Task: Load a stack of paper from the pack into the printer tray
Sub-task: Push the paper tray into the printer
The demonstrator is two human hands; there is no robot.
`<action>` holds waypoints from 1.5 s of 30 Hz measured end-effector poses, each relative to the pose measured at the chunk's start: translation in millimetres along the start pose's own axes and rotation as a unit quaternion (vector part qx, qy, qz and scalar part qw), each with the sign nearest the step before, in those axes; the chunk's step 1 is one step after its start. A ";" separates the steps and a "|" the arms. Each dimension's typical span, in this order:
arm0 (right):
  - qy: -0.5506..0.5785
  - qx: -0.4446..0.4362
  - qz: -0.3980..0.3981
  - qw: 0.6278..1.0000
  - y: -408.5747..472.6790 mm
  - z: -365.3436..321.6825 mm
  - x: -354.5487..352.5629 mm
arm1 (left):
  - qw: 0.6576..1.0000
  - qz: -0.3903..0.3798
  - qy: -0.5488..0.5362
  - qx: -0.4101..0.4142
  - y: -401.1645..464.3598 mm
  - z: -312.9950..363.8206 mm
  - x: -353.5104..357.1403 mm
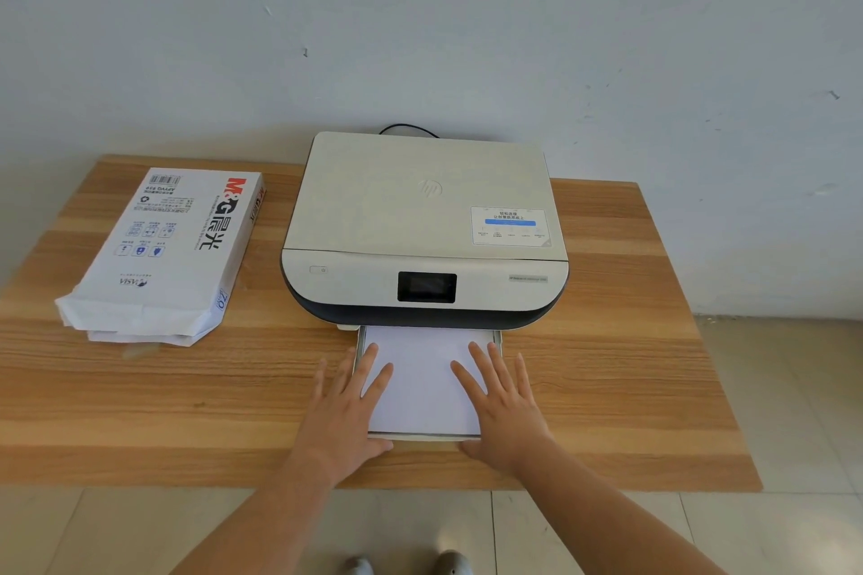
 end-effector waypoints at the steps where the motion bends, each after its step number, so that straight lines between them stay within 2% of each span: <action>1: -0.001 -0.001 -0.001 1.000 1.2 0.4 0.0 | 1.000 0.001 0.003 0.000 1.4 -0.3 -0.8; 45: -0.007 0.043 0.054 0.998 43.6 8.3 -22.0 | 1.000 0.010 0.026 0.004 42.3 -19.8 -23.6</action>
Point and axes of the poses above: each hand's wrist, its own y-axis towards the middle knuckle, its own x-axis out of the palm, z = x × y, the point moved 1 cm from there along y, towards the middle knuckle, and after that the axes turned 14 degrees about x, right-handed, at the moved point
